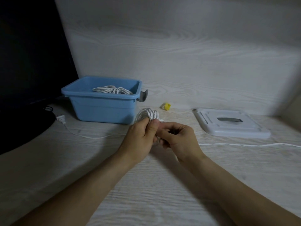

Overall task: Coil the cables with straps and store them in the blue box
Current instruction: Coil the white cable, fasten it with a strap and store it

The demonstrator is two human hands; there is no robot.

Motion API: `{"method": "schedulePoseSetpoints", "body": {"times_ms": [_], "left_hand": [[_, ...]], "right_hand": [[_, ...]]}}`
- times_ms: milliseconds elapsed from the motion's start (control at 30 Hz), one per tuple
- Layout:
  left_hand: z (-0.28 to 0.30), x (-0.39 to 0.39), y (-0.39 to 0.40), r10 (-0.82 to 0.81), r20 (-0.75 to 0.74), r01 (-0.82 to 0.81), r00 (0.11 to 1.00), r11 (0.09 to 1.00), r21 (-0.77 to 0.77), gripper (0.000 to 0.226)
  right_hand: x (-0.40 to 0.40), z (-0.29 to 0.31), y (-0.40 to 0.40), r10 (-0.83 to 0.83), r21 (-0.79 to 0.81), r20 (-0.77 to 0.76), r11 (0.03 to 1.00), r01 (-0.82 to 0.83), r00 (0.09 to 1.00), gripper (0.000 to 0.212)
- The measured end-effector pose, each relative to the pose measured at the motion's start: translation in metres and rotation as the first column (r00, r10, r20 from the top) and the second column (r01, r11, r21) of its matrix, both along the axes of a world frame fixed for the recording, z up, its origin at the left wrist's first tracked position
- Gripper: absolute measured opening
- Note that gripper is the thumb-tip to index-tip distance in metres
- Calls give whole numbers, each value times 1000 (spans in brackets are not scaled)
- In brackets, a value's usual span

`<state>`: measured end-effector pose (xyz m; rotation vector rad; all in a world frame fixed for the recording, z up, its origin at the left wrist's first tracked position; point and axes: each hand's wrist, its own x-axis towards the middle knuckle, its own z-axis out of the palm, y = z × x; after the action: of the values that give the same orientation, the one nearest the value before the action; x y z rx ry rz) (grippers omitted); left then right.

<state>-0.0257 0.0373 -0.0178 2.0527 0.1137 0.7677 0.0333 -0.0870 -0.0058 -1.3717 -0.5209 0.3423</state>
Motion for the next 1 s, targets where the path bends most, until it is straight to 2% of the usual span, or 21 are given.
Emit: {"method": "schedulePoseSetpoints", "body": {"times_ms": [100, 167, 300, 400, 500, 633, 767, 867, 933, 1000], "left_hand": [[-1, 0, -1, -32, -21, 32, 999, 999, -1, 39], [-1, 0, -1, -44, -49, 44, 998, 999, 2, 42], [2, -1, 3, -82, -108, 78, 991, 996, -44, 42], [3, -2, 6, -87, -107, 83, 990, 996, -35, 42], [4, -2, 7, -73, -110, 70, 991, 997, -33, 41], [7, -2, 11, -20, -128, 22, 992, 1000, 10, 39], [11, -2, 13, -104, -146, 93, 984, 992, -81, 30], [11, -1, 16, -202, -114, 172, 973, 957, -234, 23], [12, -2, 16, -244, -83, 205, 966, 923, -324, 22], [12, -2, 17, -220, -50, 192, 974, 925, -327, 28]], "right_hand": [[1, -2, 0, -53, 35, -107, 998, 57, 993, 35], [2, -1, -1, -2, 78, -146, 997, 14, 989, 41], [2, 3, -1, 106, 123, -196, 989, -82, 975, 35], [3, 4, -1, 119, 96, -164, 990, -104, 979, 33], [3, 6, -2, 149, 74, -112, 987, -141, 983, 31], [3, 7, -2, 230, 124, -151, 969, -213, 961, 32], [3, 3, -1, 333, 183, -190, 936, -300, 923, 32], [1, 1, 1, 352, 200, -208, 929, -312, 913, 33], [0, 1, 2, 360, 230, -227, 923, -310, 905, 32], [0, 3, 2, 361, 245, -242, 921, -303, 901, 29]]}}
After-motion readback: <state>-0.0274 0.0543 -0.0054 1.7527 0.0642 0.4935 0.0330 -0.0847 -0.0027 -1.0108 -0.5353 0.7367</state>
